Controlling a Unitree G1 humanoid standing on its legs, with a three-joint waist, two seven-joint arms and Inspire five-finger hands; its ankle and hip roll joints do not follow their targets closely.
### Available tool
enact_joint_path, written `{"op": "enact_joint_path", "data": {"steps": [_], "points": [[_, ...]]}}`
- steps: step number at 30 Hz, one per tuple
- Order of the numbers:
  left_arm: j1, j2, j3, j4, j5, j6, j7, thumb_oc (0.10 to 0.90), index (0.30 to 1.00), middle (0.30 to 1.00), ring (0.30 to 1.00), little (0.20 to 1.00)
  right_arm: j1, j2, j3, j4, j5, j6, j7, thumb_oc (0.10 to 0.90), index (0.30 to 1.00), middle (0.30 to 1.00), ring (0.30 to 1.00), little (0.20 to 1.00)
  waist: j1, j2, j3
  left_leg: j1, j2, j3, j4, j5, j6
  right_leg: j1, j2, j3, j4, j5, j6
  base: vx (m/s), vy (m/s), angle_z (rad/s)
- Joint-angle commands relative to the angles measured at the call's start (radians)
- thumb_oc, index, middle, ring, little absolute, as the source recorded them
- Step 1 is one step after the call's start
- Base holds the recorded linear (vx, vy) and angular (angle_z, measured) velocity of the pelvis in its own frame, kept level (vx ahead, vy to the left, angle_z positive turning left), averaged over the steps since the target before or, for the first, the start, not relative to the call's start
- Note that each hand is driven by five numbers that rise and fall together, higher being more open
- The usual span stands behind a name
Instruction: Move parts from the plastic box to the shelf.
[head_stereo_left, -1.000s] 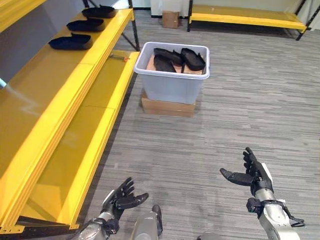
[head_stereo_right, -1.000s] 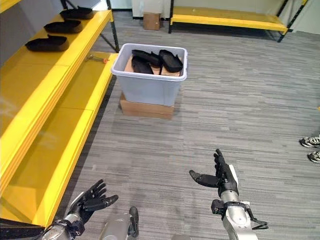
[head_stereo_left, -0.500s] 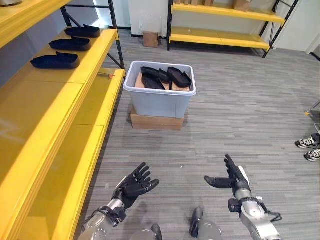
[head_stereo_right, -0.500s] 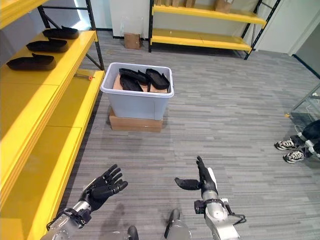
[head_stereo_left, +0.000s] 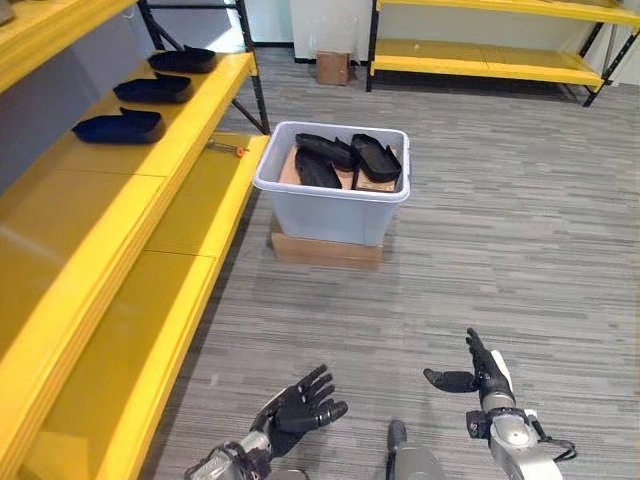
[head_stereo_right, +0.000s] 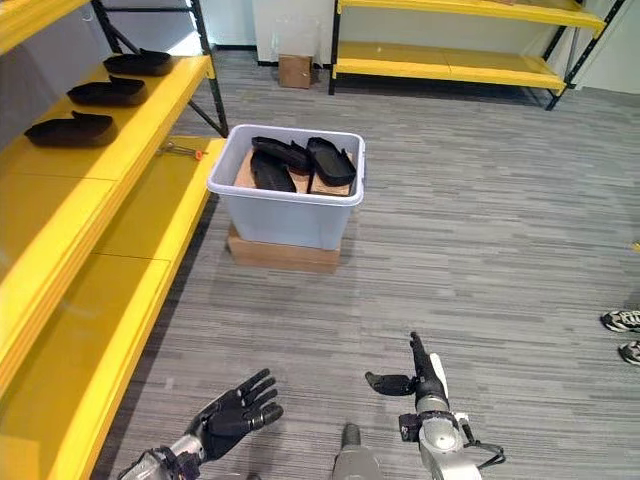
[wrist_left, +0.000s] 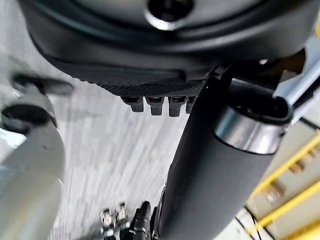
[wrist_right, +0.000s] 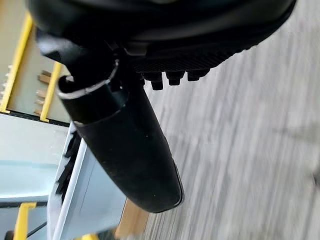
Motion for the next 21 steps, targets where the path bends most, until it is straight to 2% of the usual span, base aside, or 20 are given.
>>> {"op": "enact_joint_path", "data": {"steps": [1, 4, 7, 9, 10, 11, 13, 15, 16, 18, 19, 20, 21], "points": [[-0.011, 0.002, 0.005, -0.117, -0.088, -0.046, -0.028, 0.9, 1.0, 1.0, 1.0, 1.0, -0.031, -0.046, -0.034, -0.093, -0.029, -0.105, -0.046, 0.9, 1.0, 1.0, 1.0, 1.0, -0.022, -0.037, -0.036, 0.063, 0.068, 0.068, 0.074, -0.055, 0.023, -0.045, -0.004, 0.06, -0.022, 0.023, 0.055, 0.2, -0.067, 0.12], [-0.011, -0.012, 0.003, -0.134, -0.083, -0.071, -0.015, 0.9, 1.0, 1.0, 1.0, 1.0, -0.022, -0.063, -0.041, -0.1, -0.036, -0.126, -0.056, 0.9, 1.0, 1.0, 1.0, 1.0, -0.034, -0.029, -0.048, 0.086, 0.091, 0.069, 0.057, -0.002, 0.01, -0.051, 0.023, 0.046, 0.004, -0.004, 0.031, 0.25, -0.102, 0.08], [-0.013, -0.03, 0.019, -0.127, -0.197, -0.096, 0.101, 0.9, 1.0, 1.0, 1.0, 1.0, -0.021, -0.08, -0.044, -0.108, -0.047, -0.145, -0.047, 0.9, 1.0, 1.0, 1.0, 1.0, -0.042, -0.025, -0.066, 0.102, 0.111, 0.083, 0.082, 0.042, -0.001, -0.042, 0.056, 0.011, 0.016, -0.04, -0.009, 0.21, -0.11, 0.09], [-0.005, -0.043, 0.075, -0.084, -0.204, -0.097, 0.144, 0.9, 1.0, 1.0, 1.0, 1.0, -0.014, -0.086, -0.051, -0.123, -0.025, -0.131, -0.013, 0.9, 1.0, 1.0, 1.0, 1.0, -0.037, -0.027, -0.089, 0.091, 0.123, 0.077, 0.199, 0.138, -0.026, -0.01, 0.092, -0.025, -0.014, -0.067, -0.052, 0.19, -0.198, 0.15], [0.001, -0.05, 0.097, -0.072, -0.186, -0.097, 0.143, 0.9, 1.0, 1.0, 1.0, 1.0, -0.009, -0.089, -0.055, -0.126, -0.025, -0.13, 0.003, 0.9, 1.0, 1.0, 1.0, 1.0, -0.031, -0.032, -0.094, 0.067, 0.127, 0.074, 0.276, 0.163, -0.031, 0.006, 0.103, -0.035, -0.028, -0.076, -0.068, 0.14, -0.265, 0.16], [0.006, -0.057, 0.125, -0.062, -0.168, -0.089, 0.129, 0.9, 1.0, 1.0, 1.0, 1.0, -0.008, -0.093, -0.056, -0.125, -0.043, -0.13, 0.014, 0.9, 1.0, 1.0, 1.0, 1.0, -0.015, -0.046, -0.093, -0.042, 0.111, 0.031, 0.487, 0.188, -0.024, 0.031, 0.115, -0.045, -0.05, -0.084, -0.1, 0.12, -0.234, 0.26], [0.012, -0.07, 0.165, -0.043, -0.149, -0.096, 0.084, 0.9, 1.0, 1.0, 1.0, 1.0, -0.003, -0.099, -0.05, -0.126, -0.066, -0.126, 0.005, 0.9, 1.0, 1.0, 1.0, 1.0, 0.022, -0.064, -0.075, -0.198, 0.041, -0.007, 0.67, 0.134, 0.024, 0.078, 0.123, -0.037, -0.069, -0.088, -0.115, 0.1, -0.145, 0.37], [0.025, -0.069, 0.195, -0.047, -0.147, -0.115, 0.056, 0.9, 1.0, 1.0, 1.0, 1.0, 0.013, -0.101, -0.059, -0.124, -0.043, -0.12, 0.003, 0.9, 1.0, 1.0, 1.0, 1.0, 0.05, -0.063, -0.056, -0.29, 0.021, 0.02, 0.623, 0.115, 0.056, 0.123, 0.136, -0.033, -0.082, -0.098, -0.117, 0.16, 0.001, 0.06], [0.037, -0.061, 0.204, -0.054, -0.166, -0.13, 0.051, 0.9, 1.0, 1.0, 1.0, 1.0, 0.02, -0.103, -0.067, -0.116, -0.038, -0.127, 0.009, 0.9, 1.0, 1.0, 1.0, 1.0, 0.061, -0.059, -0.047, -0.293, 0.025, 0.046, 0.548, 0.119, 0.059, 0.143, 0.142, -0.032, -0.08, -0.107, -0.113, 0.24, 0.097, -0.01], [0.047, -0.042, 0.208, -0.065, -0.165, -0.158, 0.052, 0.9, 1.0, 1.0, 1.0, 1.0, 0.033, -0.103, -0.078, -0.111, -0.035, -0.142, 0.019, 0.9, 1.0, 1.0, 1.0, 1.0, 0.073, -0.042, -0.03, -0.269, 0.048, 0.079, 0.285, 0.209, 0.028, 0.186, 0.162, -0.033, -0.076, -0.131, -0.104, 0.3, 0.183, -0.07], [0.048, -0.036, 0.204, -0.066, -0.162, -0.171, 0.052, 0.9, 1.0, 1.0, 1.0, 1.0, 0.044, -0.102, -0.08, -0.114, -0.037, -0.148, 0.017, 0.9, 1.0, 1.0, 1.0, 1.0, 0.081, -0.028, -0.026, -0.272, 0.064, 0.061, 0.155, 0.268, 0.004, 0.204, 0.175, -0.029, -0.07, -0.144, -0.097, 0.4, 0.273, -0.15], [0.057, -0.031, 0.205, -0.071, -0.158, -0.182, 0.049, 0.9, 1.0, 1.0, 1.0, 1.0, 0.059, -0.102, -0.08, -0.114, -0.038, -0.159, 0.014, 0.9, 1.0, 1.0, 1.0, 1.0, 0.096, -0.013, -0.019, -0.276, 0.09, 0.021, 0.008, 0.354, -0.026, 0.23, 0.189, -0.011, -0.068, -0.156, -0.087, 0.43, 0.292, 0.03], [0.066, -0.029, 0.21, -0.073, -0.156, -0.19, 0.042, 0.9, 1.0, 1.0, 1.0, 1.0, 0.067, -0.101, -0.08, -0.115, -0.037, -0.164, 0.012, 0.9, 1.0, 1.0, 1.0, 1.0, 0.104, -0.007, -0.013, -0.279, 0.111, 0.0, -0.062, 0.403, -0.043, 0.248, 0.195, 0.0, -0.065, -0.165, -0.083, 0.48, 0.321, -0.17]]}}
